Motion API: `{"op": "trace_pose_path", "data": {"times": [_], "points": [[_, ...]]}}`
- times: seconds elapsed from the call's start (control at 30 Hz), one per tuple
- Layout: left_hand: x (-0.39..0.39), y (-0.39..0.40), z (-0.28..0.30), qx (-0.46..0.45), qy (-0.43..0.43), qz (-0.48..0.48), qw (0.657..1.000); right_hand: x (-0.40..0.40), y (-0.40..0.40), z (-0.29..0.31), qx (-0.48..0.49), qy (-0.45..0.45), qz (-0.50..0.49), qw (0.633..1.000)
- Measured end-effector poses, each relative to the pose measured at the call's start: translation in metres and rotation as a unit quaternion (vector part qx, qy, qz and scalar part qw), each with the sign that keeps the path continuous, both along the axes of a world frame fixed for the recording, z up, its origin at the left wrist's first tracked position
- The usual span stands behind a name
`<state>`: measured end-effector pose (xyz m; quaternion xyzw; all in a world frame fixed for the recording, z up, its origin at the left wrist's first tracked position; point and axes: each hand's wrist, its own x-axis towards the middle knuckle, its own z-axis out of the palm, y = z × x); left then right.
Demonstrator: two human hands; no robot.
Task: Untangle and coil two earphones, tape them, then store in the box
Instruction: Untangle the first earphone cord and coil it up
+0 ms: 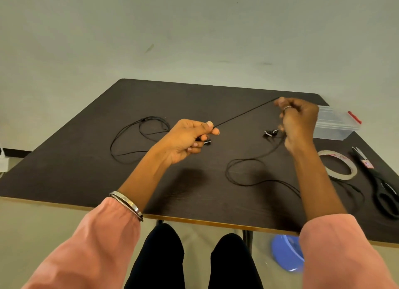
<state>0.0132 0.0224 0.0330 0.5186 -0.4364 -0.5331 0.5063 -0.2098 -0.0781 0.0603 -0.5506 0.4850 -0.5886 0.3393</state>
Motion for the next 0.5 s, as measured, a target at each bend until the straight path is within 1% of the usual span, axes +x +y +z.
{"op": "trace_pose_path", "data": {"times": [0.03,0.07,0.1,0.13,0.17,0.2,0.23,0.27,0.3,0.33,0.4,0.47,0.5], "points": [[-0.002,-0.002,-0.001,0.002,0.011,-0.001,1.000,-0.002,-0.004,-0.001,-0.013,0.042,-0.040,0.998],[-0.005,-0.004,-0.002,0.005,0.021,-0.001,1.000,-0.003,-0.008,-0.003,-0.027,0.111,-0.064,0.991],[-0.008,-0.006,-0.003,0.009,0.028,0.002,1.000,-0.003,-0.012,-0.005,-0.034,0.202,-0.080,0.975],[-0.010,-0.008,-0.004,0.013,0.034,0.003,0.999,-0.002,-0.014,-0.007,-0.026,0.311,-0.095,0.945],[-0.013,-0.009,-0.005,0.018,0.041,0.002,0.999,0.000,-0.015,-0.010,-0.013,0.422,-0.100,0.901],[-0.016,-0.011,-0.006,0.022,0.053,-0.004,0.998,0.002,-0.013,-0.011,-0.014,0.512,-0.084,0.855],[-0.018,-0.013,-0.007,0.023,0.067,-0.013,0.997,0.005,-0.012,-0.011,-0.036,0.566,-0.050,0.822],[-0.021,-0.014,-0.008,0.022,0.078,-0.022,0.996,0.009,-0.009,-0.012,-0.065,0.591,-0.004,0.804],[-0.023,-0.016,-0.010,0.022,0.086,-0.028,0.996,0.014,-0.007,-0.015,-0.090,0.596,0.045,0.797],[-0.026,-0.017,-0.011,0.022,0.095,-0.034,0.995,0.019,-0.005,-0.019,-0.108,0.587,0.091,0.797],[-0.029,-0.020,-0.013,0.021,0.122,-0.044,0.991,0.026,-0.007,-0.034,-0.147,0.530,0.170,0.818],[-0.030,-0.022,-0.014,0.012,0.145,-0.052,0.988,0.029,-0.009,-0.046,-0.178,0.451,0.222,0.846],[-0.030,-0.023,-0.015,0.006,0.153,-0.054,0.987,0.031,-0.009,-0.049,-0.176,0.410,0.243,0.861]]}}
